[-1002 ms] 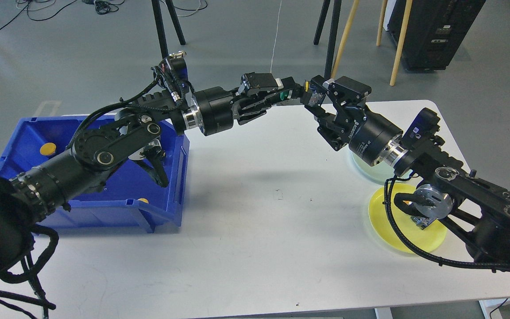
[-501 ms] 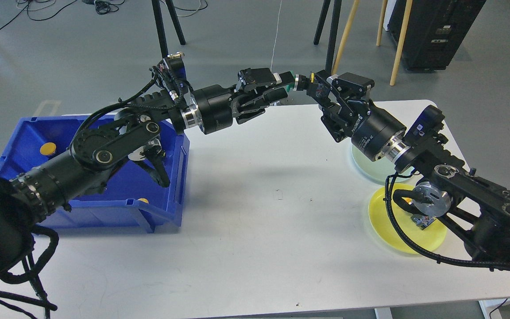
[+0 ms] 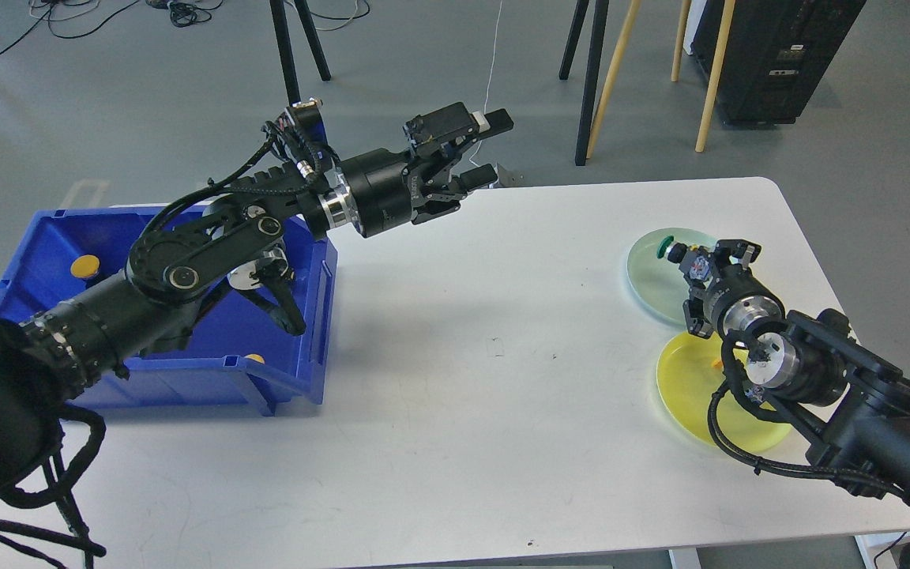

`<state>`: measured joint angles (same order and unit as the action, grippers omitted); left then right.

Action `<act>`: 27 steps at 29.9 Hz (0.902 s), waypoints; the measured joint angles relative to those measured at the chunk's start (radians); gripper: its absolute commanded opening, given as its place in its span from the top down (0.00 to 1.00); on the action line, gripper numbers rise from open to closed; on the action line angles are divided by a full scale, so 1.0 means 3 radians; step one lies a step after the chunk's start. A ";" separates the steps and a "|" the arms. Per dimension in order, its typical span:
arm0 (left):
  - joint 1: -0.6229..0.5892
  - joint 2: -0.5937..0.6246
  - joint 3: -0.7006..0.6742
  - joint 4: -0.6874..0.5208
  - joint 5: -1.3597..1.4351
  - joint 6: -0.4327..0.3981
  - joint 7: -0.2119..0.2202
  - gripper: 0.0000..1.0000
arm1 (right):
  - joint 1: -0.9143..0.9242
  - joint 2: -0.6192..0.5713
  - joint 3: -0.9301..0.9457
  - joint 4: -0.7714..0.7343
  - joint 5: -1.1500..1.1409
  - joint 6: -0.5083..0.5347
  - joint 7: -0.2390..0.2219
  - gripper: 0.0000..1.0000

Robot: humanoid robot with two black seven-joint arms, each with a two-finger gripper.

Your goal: Pass button and place on color plate

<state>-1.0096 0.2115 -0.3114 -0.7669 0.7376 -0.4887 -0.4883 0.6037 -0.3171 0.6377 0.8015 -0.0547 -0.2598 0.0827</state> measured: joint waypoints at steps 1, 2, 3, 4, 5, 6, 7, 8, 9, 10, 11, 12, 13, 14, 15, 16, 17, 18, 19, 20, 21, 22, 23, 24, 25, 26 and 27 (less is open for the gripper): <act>0.0000 0.0000 0.0000 0.0000 0.0000 0.0000 0.0000 0.04 | 0.0005 0.0014 -0.0003 -0.0092 0.0021 -0.0016 -0.0027 0.81; 0.0001 0.0000 0.0000 0.0000 0.0000 0.0000 0.0000 0.04 | 0.0007 0.0024 -0.0005 -0.0149 0.0032 -0.0034 -0.0050 0.71; 0.0001 0.0000 0.0000 0.0000 0.0000 0.0000 0.0000 0.04 | 0.0009 0.0038 -0.0006 -0.0218 0.0041 -0.0058 -0.0076 0.62; 0.0001 0.0000 0.0000 0.0000 0.0000 0.0000 0.0000 0.04 | 0.0010 0.0051 -0.0004 -0.0253 0.0047 -0.0093 -0.0093 0.50; 0.0001 0.0001 0.0000 0.0000 0.0000 0.0000 0.0000 0.04 | 0.0012 0.0060 0.0006 -0.0277 0.0052 -0.0120 -0.0102 0.37; 0.0001 0.0000 0.0000 0.0000 0.0000 0.0000 0.0000 0.04 | 0.0017 0.0067 0.0020 -0.0292 0.0054 -0.0142 -0.0106 0.10; 0.0001 0.0000 0.0000 0.0000 0.0000 0.0000 0.0000 0.04 | 0.0022 0.0070 0.0033 -0.0300 0.0056 -0.0159 -0.0109 0.00; 0.0001 0.0000 0.0000 0.0000 0.0000 0.0000 0.0000 0.04 | 0.0027 0.0070 0.0042 -0.0302 0.0059 -0.0167 -0.0110 0.00; 0.0001 0.0000 0.0000 0.0000 0.0000 0.0000 0.0000 0.04 | 0.0031 0.0070 0.0046 -0.0301 0.0061 -0.0168 -0.0112 0.00; 0.0001 0.0000 0.0000 0.0000 0.0000 0.0000 0.0000 0.04 | 0.0034 0.0070 0.0048 -0.0294 0.0062 -0.0168 -0.0113 0.00; 0.0001 0.0000 0.0000 0.0000 0.0000 0.0000 0.0000 0.04 | 0.0037 0.0070 0.0048 -0.0284 0.0063 -0.0166 -0.0114 0.00; 0.0001 0.0001 0.0000 0.0000 0.0000 0.0000 0.0000 0.04 | 0.0039 0.0070 0.0047 -0.0277 0.0064 -0.0163 -0.0115 0.00; 0.0001 0.0000 0.0000 0.0000 0.0000 0.0000 0.0000 0.04 | 0.0044 0.0069 0.0042 -0.0270 0.0064 -0.0158 -0.0116 0.00; 0.0001 -0.0003 0.0000 0.0000 0.0000 0.0000 0.0000 0.04 | 0.0048 0.0063 0.0036 -0.0262 0.0065 -0.0153 -0.0116 0.00; 0.0001 -0.0008 0.0000 0.0000 0.0000 0.0000 0.0000 0.04 | 0.0055 0.0055 0.0032 -0.0254 0.0065 -0.0147 -0.0117 0.00; 0.0002 -0.0012 -0.0001 0.0000 0.0000 0.0000 -0.0001 0.04 | 0.0070 0.0044 0.0028 -0.0229 0.0065 -0.0141 -0.0117 0.00; 0.0006 -0.0013 -0.0003 0.0000 -0.0001 0.0000 -0.0001 0.04 | 0.0090 0.0028 0.0024 -0.0175 0.0061 -0.0130 -0.0117 0.00; 0.0017 -0.0014 -0.0008 0.0000 -0.0013 0.0000 -0.0001 0.04 | 0.0108 0.0001 0.0020 -0.0108 0.0052 -0.0102 -0.0117 0.00; 0.0027 -0.0013 -0.0015 -0.0001 -0.0044 0.0000 -0.0002 0.04 | 0.0135 -0.0047 0.0020 0.0009 0.0041 -0.0050 -0.0112 0.00; 0.0035 -0.0001 -0.0023 -0.0002 -0.0090 0.0000 -0.0002 0.04 | 0.0153 -0.0124 0.0020 0.0156 0.0032 0.0026 -0.0099 0.00; 0.0041 0.0030 -0.0037 -0.0002 -0.0165 0.0000 -0.0002 0.04 | 0.0176 -0.0246 0.0023 0.0323 0.0027 0.0108 -0.0083 0.00; 0.0043 0.0075 -0.0056 -0.0003 -0.0251 0.0000 -0.0002 0.04 | 0.0210 -0.0365 0.0038 0.0561 0.0022 0.0196 -0.0045 0.00; 0.0043 0.0133 -0.0077 -0.0004 -0.0329 0.0000 -0.0002 0.04 | 0.0247 -0.0503 0.0056 0.0793 0.0018 0.0280 0.0026 0.00; 0.0042 0.0221 -0.0108 -0.0005 -0.0420 0.0000 -0.0002 0.04 | 0.0264 -0.0627 0.0072 0.0977 0.0014 0.0353 0.0116 0.00; 0.0043 0.0308 -0.0142 -0.0004 -0.0492 0.0000 -0.0002 0.03 | 0.0270 -0.0744 0.0083 0.1179 0.0010 0.0430 0.0223 0.00; 0.0043 0.0404 -0.0185 -0.0003 -0.0568 0.0002 -0.0003 0.02 | 0.0278 -0.0863 0.0102 0.1378 0.0004 0.0530 0.0344 0.00; 0.0043 0.0485 -0.0226 -0.0003 -0.0625 0.0001 -0.0003 0.01 | 0.0283 -0.0964 0.0120 0.1532 0.0000 0.0660 0.0472 0.00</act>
<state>-0.9968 0.3571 -0.3793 -0.7678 0.5500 -0.4883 -0.4891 0.6886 -0.6064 0.6737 1.2610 -0.0548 -0.0619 0.2243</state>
